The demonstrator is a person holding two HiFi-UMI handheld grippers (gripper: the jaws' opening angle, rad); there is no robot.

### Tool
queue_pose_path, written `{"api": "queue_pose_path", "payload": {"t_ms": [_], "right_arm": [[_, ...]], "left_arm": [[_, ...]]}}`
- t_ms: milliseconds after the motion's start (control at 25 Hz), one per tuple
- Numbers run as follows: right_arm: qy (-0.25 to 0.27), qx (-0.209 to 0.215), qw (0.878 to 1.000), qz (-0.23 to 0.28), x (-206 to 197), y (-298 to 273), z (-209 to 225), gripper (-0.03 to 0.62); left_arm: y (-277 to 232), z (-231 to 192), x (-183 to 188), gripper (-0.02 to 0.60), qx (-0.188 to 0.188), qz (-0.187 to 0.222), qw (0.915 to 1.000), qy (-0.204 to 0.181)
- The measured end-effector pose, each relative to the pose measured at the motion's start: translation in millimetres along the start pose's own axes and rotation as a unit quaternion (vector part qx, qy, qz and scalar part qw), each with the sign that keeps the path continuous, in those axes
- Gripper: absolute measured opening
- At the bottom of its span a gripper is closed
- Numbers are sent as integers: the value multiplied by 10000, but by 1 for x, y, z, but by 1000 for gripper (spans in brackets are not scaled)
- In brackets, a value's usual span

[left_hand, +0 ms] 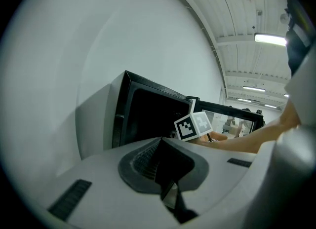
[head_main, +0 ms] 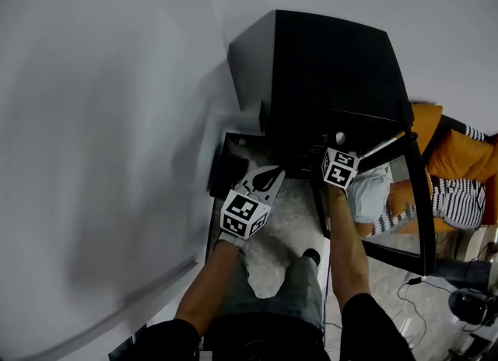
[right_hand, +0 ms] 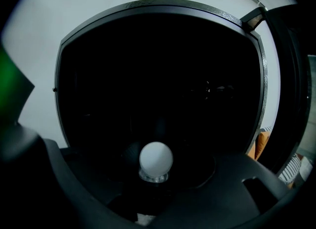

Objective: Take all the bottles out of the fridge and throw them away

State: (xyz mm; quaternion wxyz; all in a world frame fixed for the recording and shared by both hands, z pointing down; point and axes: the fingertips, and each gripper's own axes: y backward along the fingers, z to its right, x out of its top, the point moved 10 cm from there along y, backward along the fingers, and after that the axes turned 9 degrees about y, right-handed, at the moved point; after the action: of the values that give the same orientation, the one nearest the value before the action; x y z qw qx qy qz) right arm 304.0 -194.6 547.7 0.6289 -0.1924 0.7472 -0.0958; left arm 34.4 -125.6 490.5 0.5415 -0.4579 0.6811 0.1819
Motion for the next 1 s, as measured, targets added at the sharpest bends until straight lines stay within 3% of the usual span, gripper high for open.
{"api": "queue_pose_path", "payload": {"t_ms": [480,1000], "right_arm": [[82,278,9995,114,30,35,-3,192],[169,898,9943,553,110,146,-1,192]], "left_arm": [[15,17,32,6,169,59,9998,1],[60,76,102,6,367,407,9984,-106]]}}
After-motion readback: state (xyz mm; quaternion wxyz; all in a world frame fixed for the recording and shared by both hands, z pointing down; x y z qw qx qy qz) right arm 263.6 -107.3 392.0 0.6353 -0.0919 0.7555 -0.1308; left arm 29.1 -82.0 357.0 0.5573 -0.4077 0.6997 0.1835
